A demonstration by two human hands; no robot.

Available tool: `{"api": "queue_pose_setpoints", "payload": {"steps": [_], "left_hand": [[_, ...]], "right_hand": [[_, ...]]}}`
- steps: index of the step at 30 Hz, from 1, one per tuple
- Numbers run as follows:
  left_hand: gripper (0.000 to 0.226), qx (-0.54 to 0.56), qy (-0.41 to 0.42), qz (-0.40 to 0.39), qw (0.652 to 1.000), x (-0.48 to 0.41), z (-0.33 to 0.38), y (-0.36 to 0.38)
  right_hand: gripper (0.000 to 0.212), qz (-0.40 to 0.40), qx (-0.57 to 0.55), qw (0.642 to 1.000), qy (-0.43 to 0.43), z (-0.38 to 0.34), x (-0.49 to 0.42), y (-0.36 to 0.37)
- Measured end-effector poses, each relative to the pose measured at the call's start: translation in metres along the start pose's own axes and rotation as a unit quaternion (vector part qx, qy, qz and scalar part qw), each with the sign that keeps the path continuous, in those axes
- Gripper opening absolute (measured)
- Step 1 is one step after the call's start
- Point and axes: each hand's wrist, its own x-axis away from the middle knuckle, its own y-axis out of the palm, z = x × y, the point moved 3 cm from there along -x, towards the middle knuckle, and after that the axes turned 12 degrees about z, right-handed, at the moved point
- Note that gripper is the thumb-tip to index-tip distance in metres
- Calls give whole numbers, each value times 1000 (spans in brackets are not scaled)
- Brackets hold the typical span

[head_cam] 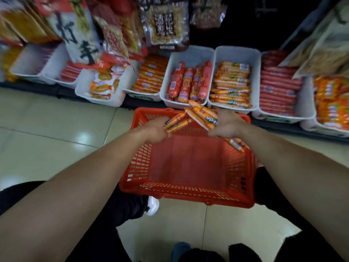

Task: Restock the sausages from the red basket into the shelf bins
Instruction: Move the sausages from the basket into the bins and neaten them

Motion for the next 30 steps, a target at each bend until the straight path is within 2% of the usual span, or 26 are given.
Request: {"api": "queue_pose_setpoints", "payload": {"steps": [2, 6, 9, 19, 22, 25, 28, 30], "left_hand": [[36, -3, 29, 32, 999, 6, 19, -27], [21, -1, 64, 54, 996, 5, 42, -70], [18, 36, 79, 71, 994, 3, 46, -82], [24, 98, 40, 79, 991, -33, 37, -85], [30, 98, 20, 78, 992, -46, 25, -88], [25, 100, 4, 83, 992, -60, 10, -91], [22, 126, -1, 82, 989, -71, 5, -93], [25, 144, -2, 90, 985, -80, 5, -91]], "right_hand": [[49, 20, 26, 999, -16, -9, 8, -35], [49, 43, 52, 997, -35, -21, 19, -96], [45, 54, 67, 995, -43, -25, 24, -122], [42, 87, -43, 995, 28, -11, -22, -109], [52, 73, -20, 996, 43, 0, -47, -104], [68, 67, 21, 996, 51, 8, -76, -112], [59, 62, 35, 996, 56, 18, -111, -115], [60, 56, 62, 995, 49, 26, -136, -109]]}}
